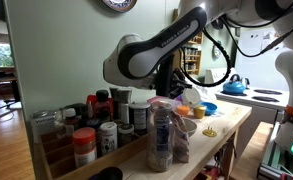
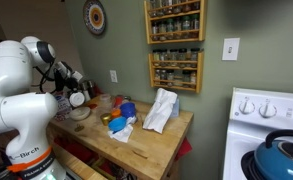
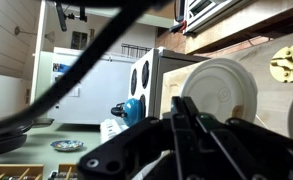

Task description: Pour the contents of the clear lunch box onto the white plate and then pour the contents of the white plate in the ceramic bowl on the left

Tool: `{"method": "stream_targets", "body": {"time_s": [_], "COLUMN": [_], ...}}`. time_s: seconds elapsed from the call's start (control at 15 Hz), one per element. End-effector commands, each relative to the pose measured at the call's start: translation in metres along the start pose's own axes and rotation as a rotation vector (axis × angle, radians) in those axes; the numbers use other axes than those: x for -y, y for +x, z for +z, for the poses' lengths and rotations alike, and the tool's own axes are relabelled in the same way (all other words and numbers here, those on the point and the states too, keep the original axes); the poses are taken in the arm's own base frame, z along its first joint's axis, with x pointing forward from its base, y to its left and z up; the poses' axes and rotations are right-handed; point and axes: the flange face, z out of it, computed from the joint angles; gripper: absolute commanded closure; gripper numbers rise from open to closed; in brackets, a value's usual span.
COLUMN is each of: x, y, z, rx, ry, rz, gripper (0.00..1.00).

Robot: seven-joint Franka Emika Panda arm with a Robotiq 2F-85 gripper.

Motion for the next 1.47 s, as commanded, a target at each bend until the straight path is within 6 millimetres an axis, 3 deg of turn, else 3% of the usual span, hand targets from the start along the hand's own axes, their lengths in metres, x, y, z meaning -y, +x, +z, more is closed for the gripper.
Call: {"method": "stream_targets", "body": {"time_s": [0.0,0.07,0.13,0.2,0.27,0.4,0.67,0.87,1.13,1.4], "x": [0.005,0.002,0.007,0.0,0.004,-0.004,-0.016,-0.029,-0.041,-0.039], "y": [-0.008,-0.013,-0.007,-0.018,-0.012,-0.021,-0.017,-0.006,0.025,0.051], "z": [-0.003,-0.013,0.005,-0.018,-0.004,-0.022,-0.03,-0.025,-0.009,0.024], "rx": [-0.052,-0.086,-0.042,-0.117,-0.079,-0.133,-0.144,-0.154,-0.209,-0.167], "ry": [-0.05,-0.037,-0.086,-0.051,-0.086,-0.056,0.014,0.094,0.278,0.392], "rz": [-0.007,-0.04,0.024,-0.035,0.008,-0.03,-0.07,-0.072,-0.059,-0.031], "gripper": [0.99,0.99,0.99,0.99,0.99,0.99,0.99,0.99,0.99,0.99]}}
